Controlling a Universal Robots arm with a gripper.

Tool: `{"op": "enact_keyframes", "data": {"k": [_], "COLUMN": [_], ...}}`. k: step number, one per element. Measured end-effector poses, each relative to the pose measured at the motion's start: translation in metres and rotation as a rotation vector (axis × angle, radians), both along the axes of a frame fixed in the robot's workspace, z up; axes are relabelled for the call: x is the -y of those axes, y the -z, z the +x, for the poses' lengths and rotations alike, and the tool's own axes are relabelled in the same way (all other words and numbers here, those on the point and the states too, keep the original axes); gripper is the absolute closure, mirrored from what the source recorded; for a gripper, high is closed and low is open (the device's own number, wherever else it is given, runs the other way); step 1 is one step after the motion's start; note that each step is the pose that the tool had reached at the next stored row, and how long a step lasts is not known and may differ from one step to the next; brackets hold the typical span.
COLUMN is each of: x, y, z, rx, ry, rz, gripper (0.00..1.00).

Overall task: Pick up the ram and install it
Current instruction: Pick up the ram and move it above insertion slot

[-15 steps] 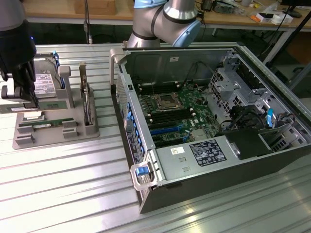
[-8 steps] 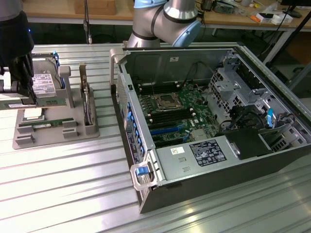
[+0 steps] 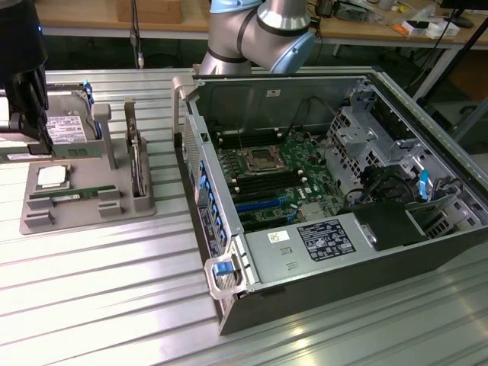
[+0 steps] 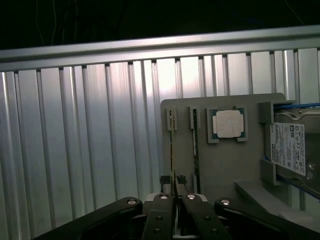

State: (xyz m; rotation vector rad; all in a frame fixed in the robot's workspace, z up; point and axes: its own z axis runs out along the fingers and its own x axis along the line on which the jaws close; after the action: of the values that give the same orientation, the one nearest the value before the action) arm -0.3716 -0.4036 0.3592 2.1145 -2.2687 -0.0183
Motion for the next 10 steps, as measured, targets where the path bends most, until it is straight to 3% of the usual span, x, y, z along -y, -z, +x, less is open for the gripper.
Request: {"op": "enact_keyframes", "data": {"k": [10], "x": [0.0], "y": [-0.0158], "z": [0.0], "rx": [0.0], "ry": [0.0], "rz": [-0.0013], "gripper": [0.87]}}
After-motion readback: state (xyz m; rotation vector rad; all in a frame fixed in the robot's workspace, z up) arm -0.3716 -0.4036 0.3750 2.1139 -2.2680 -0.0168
